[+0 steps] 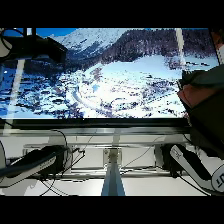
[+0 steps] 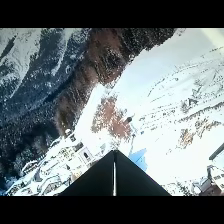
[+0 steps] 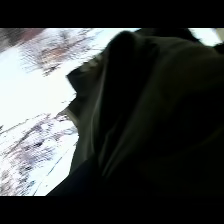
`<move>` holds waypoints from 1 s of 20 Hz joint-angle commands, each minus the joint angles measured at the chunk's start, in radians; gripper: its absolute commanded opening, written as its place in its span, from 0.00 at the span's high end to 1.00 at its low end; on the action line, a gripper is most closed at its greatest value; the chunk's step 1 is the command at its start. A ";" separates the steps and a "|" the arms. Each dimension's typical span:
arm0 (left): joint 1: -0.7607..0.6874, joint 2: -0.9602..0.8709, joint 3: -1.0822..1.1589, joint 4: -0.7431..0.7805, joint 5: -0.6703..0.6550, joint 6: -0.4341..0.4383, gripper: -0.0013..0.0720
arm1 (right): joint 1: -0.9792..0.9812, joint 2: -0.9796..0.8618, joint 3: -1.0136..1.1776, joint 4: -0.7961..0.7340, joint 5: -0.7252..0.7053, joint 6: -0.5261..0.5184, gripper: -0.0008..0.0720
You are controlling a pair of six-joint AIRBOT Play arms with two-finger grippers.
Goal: Fold the clothes and pants, and hang the long-sleeved shirts on hangers.
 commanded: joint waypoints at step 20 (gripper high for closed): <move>0.004 0.004 0.000 0.007 0.000 0.000 0.96 | 0.245 -0.025 -0.050 0.353 -0.076 -0.294 0.97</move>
